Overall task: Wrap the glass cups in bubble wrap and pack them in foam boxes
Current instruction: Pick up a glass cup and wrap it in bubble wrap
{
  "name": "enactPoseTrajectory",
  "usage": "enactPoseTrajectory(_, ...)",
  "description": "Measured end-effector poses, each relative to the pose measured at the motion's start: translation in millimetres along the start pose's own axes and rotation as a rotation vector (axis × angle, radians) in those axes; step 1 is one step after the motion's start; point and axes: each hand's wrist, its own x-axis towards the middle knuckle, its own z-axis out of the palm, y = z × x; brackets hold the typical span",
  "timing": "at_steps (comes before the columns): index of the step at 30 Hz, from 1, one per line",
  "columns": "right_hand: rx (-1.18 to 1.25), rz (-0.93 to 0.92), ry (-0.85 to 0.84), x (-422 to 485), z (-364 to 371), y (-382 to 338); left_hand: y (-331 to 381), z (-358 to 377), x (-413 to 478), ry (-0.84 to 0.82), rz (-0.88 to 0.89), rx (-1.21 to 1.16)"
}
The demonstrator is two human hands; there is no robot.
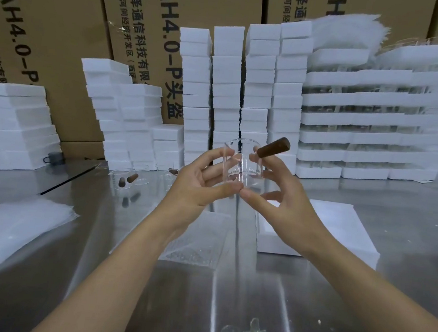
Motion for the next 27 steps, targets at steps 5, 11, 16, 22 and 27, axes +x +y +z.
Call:
enactPoseTrajectory(5, 0.006, -0.067, 0.008, 2.3, -6.1, -3.5, -4.9, -5.1, 0.4, -0.033, -0.014, 0.098)
enactPoseTrajectory(11, -0.311, -0.232, 0.085, 5.2, -15.8, -1.8, -1.9, -1.0, -0.2, 0.151, 0.201, 0.410)
enactPoseTrajectory(16, -0.188, -0.191, 0.059, 5.3, -13.9, -1.9, -1.9, -1.3, 0.4, 0.112, 0.113, 0.298)
enactPoseTrajectory(22, -0.253, -0.212, 0.084, 5.8, -14.8, -0.3, -9.1, -0.4, -0.2, 0.170, 0.069, 0.272)
enactPoseTrajectory(27, -0.462, -0.306, 0.090, 4.3, -11.1, -0.2, -16.1, 5.0, -4.6, 0.268, 0.375, 0.748)
